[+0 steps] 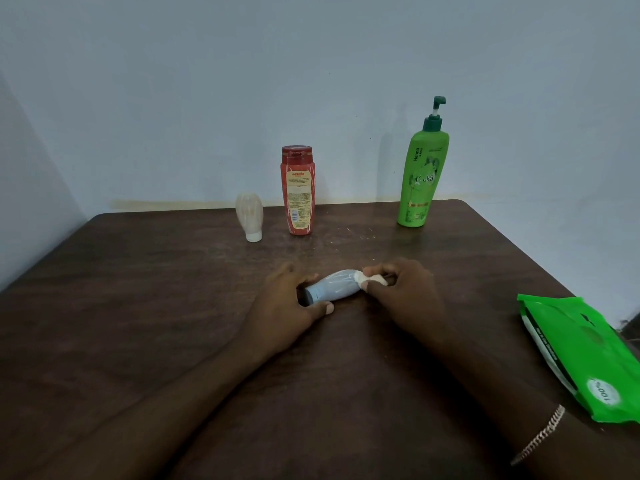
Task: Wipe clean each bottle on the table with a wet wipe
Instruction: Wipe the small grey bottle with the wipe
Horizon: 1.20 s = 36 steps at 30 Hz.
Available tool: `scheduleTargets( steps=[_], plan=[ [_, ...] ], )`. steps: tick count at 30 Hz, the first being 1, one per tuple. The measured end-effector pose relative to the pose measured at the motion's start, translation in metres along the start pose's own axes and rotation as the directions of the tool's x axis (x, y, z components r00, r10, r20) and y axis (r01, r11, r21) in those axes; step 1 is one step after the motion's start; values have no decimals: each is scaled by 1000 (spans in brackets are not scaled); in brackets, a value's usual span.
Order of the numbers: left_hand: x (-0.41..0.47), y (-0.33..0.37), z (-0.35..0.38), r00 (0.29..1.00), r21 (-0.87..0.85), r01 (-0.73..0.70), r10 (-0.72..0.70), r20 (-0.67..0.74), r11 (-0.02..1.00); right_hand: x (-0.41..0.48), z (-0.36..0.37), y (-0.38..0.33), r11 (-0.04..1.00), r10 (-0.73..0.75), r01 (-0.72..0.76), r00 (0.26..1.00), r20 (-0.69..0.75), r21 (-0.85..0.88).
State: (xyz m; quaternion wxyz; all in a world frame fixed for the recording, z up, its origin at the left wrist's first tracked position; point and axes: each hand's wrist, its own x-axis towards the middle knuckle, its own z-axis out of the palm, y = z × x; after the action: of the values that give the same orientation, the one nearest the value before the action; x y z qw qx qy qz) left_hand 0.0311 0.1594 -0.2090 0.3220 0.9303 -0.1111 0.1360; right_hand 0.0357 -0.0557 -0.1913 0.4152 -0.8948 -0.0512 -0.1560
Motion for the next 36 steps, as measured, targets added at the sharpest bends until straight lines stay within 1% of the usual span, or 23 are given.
scheduleTargets(
  steps=[5,7,9,12,14,16,21,23,26,28,32,34,36],
  plan=[
    [-1,4,-3,1000,-18,-1,1,9,1000,-3,4,-5,993,-61,61,998,-1,-98],
    [-4,7,-3,1000,-47,-15,14,-13,999,-5,10,-10,980,-112,116,993,31,-164],
    [-6,10,-4,999,-42,-25,23,-32,999,-9,18,-17,961,-177,189,981,80,-201],
    [-8,12,-5,999,-73,-35,32,-44,997,-16,28,-26,955,-238,259,960,147,-145],
    [-8,13,-6,999,-86,-34,31,-33,996,-16,30,-25,953,-255,277,953,165,-126],
    [-8,11,-6,999,-69,-28,26,-25,997,-11,27,-20,966,-205,224,968,142,-132],
    [-4,4,1,1000,-8,10,-10,-13,1000,0,6,-11,970,-82,92,995,53,-226],
    [-3,3,3,1000,11,10,-10,-6,1000,-5,9,-18,967,-116,131,990,79,-221],
    [-3,4,3,1000,-2,-5,5,1,1000,-19,30,-34,959,-204,233,963,177,-164],
    [-4,4,3,1000,-17,-19,19,-4,1000,-20,35,-36,956,-193,226,964,181,-186],
    [-4,2,2,998,48,-51,52,-17,998,-3,18,-17,965,-103,124,990,99,-231],
    [-4,1,2,997,38,-69,69,-17,997,2,6,-9,978,-42,45,999,23,-206],
    [-4,2,3,997,31,-75,75,-14,997,0,5,-9,980,-30,31,1000,7,-195]
  ],
)
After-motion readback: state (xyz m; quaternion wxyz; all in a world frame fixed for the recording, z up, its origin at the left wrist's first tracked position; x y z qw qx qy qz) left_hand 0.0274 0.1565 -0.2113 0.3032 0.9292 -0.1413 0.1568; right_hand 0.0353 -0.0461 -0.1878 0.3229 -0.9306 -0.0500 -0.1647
